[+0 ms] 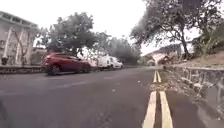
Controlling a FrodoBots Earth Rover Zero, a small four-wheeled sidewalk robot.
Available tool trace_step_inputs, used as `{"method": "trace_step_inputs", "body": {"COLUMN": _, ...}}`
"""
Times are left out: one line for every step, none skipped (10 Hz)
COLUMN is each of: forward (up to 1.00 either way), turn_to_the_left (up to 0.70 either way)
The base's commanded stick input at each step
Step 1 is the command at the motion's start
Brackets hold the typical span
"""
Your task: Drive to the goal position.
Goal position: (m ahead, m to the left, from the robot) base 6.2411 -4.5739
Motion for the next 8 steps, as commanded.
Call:
{"method": "trace_step_inputs", "body": {"forward": 0.7, "turn_to_the_left": 0.01}}
{"method": "trace_step_inputs", "body": {"forward": 0.7, "turn_to_the_left": 0.01}}
{"method": "trace_step_inputs", "body": {"forward": 0.7, "turn_to_the_left": 0.0}}
{"method": "trace_step_inputs", "body": {"forward": 0.7, "turn_to_the_left": 0.0}}
{"method": "trace_step_inputs", "body": {"forward": 0.7, "turn_to_the_left": 0.0}}
{"method": "trace_step_inputs", "body": {"forward": 0.7, "turn_to_the_left": 0.0}}
{"method": "trace_step_inputs", "body": {"forward": 0.7, "turn_to_the_left": 0.0}}
{"method": "trace_step_inputs", "body": {"forward": 0.7, "turn_to_the_left": 0.0}}
